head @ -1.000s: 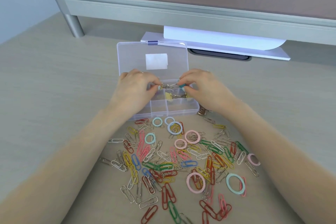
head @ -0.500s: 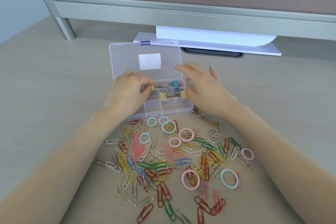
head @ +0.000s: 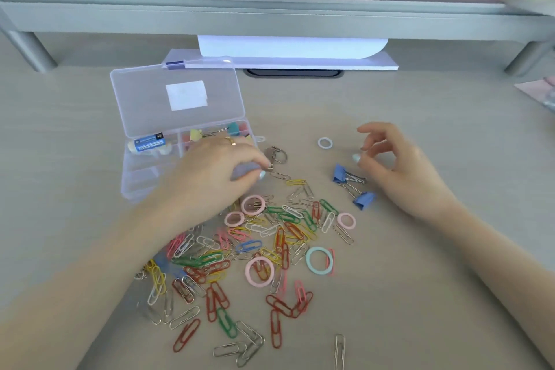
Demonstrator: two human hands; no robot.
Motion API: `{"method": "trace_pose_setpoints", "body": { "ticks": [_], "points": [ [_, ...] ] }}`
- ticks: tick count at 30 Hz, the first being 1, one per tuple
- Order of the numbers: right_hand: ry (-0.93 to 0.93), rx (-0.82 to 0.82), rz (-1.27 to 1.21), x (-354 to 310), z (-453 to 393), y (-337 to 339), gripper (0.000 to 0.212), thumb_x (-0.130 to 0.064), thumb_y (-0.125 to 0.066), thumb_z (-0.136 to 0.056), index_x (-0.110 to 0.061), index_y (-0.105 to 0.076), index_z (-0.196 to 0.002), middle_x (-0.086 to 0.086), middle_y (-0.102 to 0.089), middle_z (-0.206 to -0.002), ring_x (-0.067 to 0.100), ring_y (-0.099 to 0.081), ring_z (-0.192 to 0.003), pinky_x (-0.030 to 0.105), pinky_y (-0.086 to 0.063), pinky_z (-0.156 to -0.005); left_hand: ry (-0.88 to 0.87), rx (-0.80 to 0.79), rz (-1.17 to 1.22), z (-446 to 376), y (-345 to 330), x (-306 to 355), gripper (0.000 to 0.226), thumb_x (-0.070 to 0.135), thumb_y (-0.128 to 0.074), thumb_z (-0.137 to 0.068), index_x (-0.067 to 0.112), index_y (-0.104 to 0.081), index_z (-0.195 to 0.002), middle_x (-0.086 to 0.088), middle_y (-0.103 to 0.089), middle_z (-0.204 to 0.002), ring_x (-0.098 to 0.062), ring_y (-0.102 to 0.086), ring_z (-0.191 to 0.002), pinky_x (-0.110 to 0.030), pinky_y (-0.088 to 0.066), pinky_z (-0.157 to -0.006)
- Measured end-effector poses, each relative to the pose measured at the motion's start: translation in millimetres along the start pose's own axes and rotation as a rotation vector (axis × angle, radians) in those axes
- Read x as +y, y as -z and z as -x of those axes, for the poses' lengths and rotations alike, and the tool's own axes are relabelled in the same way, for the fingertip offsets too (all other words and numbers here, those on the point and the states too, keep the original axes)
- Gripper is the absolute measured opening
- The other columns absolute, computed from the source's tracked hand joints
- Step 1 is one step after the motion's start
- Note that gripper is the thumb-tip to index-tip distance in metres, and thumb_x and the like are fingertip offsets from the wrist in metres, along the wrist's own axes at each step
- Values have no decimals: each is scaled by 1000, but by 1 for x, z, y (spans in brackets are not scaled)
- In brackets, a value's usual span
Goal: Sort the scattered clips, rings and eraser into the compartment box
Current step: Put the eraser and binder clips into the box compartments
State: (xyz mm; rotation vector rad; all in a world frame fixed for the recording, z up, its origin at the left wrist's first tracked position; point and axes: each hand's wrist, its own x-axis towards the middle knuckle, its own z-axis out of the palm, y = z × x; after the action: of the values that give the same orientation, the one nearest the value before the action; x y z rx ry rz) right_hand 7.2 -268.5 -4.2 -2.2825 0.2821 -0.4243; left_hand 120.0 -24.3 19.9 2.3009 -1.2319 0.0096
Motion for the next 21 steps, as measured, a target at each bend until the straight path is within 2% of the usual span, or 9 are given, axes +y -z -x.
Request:
{"method": "trace_pose_setpoints", "body": {
  "ticks": [4, 7, 9, 11, 13, 15, 18, 21],
  "points": [
    [16, 12, 18, 7, 23, 2, 37, -17, -64, -80, -33, -43, -105, -11, -50, -89, -2, -48, -87, 5, -35, -74, -34, -111, 94, -7, -20, 26, 22, 31, -50, -80, 28, -66, -94, 9, -66, -101, -14, -57, -95, -42, -43, -87],
    [41, 3, 107, 5, 39, -1, 43, -35, -68, -70, -32, -39, -102, -12, -48, -88, 6, -47, -85, 20, -35, -79, -35, -149, 140, -25, -34, 41, 16, 23, -55, -85, 29, -64, -97, 10, -63, -107, -12, -54, -98, -38, -41, -88],
    [70, 8, 202, 4, 44, -4, 48, -52, -60, -63, -32, -39, -101, -11, -48, -85, 10, -47, -82, 24, -34, -80, -32, -178, 150, -37, -42, 48, 18, 22, -55, -85, 29, -63, -100, 10, -61, -112, -11, -51, -103, -35, -38, -91],
    [96, 11, 308, 4, 44, -7, 52, -60, -52, -60, -29, -43, -100, -10, -49, -84, 12, -47, -81, 24, -31, -82, -38, -202, 143, -48, -49, 51, 21, 20, -55, -85, 28, -61, -104, 8, -59, -116, -12, -50, -108, -36, -38, -92],
    [100, 1, 363, 5, 42, -8, 51, -61, -49, -60, -27, -46, -97, -10, -49, -83, 13, -46, -81, 23, -30, -82, -24, -215, 123, -55, -55, 51, 25, 19, -56, -84, 26, -60, -107, 5, -59, -117, -15, -50, -109, -37, -38, -92],
    [115, -1, 377, 7, 41, -8, 44, -59, -48, -61, -26, -48, -92, -11, -49, -81, 15, -47, -81, 23, -30, -81, -2, -217, 88, -58, -60, 50, 26, 19, -57, -83, 27, -60, -108, 3, -61, -113, -17, -52, -104, -31, -39, -86],
    [124, -5, 357, 9, 41, -8, 38, -55, -46, -64, -27, -49, -88, -10, -50, -79, 17, -48, -81, 24, -34, -83, 24, -182, 102, -58, -64, 51, 23, 19, -59, -82, 28, -62, -103, 2, -65, -104, -15, -55, -95, -28, -40, -77],
    [119, -8, 324, 9, 41, -6, 35, -51, -42, -66, -27, -49, -91, -12, -49, -79, 16, -48, -82, 25, -34, -83, 22, -137, 138, -55, -63, 51, 16, 20, -60, -82, 26, -65, -96, 4, -65, -99, -14, -56, -91, -30, -42, -77]
  ]
}}
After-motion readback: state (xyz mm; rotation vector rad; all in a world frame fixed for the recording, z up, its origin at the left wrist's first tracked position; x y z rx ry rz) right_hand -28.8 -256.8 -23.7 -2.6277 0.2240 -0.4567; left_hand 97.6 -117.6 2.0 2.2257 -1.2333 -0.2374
